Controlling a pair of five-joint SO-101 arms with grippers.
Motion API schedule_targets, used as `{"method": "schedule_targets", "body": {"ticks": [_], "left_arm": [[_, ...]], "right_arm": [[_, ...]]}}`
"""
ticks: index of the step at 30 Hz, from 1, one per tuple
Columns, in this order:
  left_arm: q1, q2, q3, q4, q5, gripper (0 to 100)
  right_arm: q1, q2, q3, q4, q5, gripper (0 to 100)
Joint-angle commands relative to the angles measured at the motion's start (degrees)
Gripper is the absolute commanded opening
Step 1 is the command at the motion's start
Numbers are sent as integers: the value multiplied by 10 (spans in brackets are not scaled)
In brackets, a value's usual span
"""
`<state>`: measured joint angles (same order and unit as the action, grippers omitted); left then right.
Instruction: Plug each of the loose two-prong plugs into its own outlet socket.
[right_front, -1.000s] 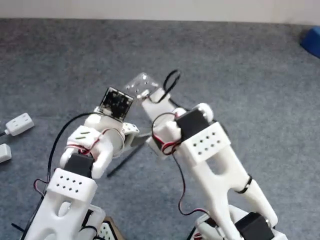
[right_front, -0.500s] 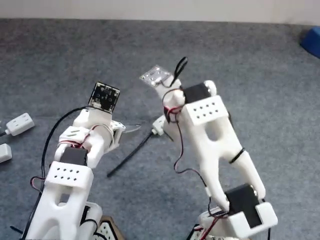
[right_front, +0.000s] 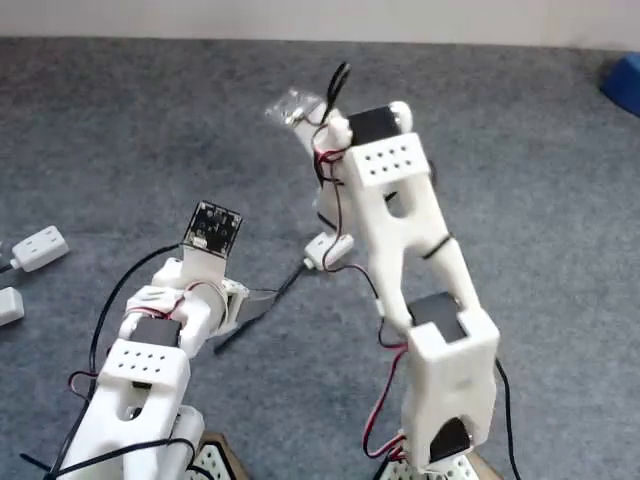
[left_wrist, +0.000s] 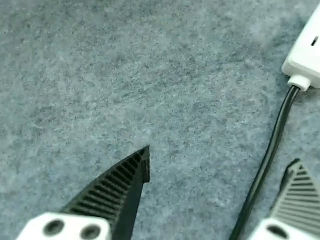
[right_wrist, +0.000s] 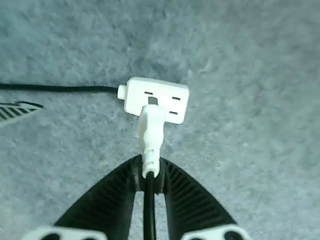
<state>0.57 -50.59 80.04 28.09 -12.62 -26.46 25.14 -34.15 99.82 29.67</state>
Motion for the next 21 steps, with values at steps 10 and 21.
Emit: {"method": "schedule_targets", "body": {"ticks": [10, 21], "left_arm": [[7, -9, 1, -23, 3, 401], [77, -6, -103, 24, 5, 400]], "right_arm": [[22, 9, -29, 15, 12, 8], [64, -24, -33, 14, -101, 8]]}}
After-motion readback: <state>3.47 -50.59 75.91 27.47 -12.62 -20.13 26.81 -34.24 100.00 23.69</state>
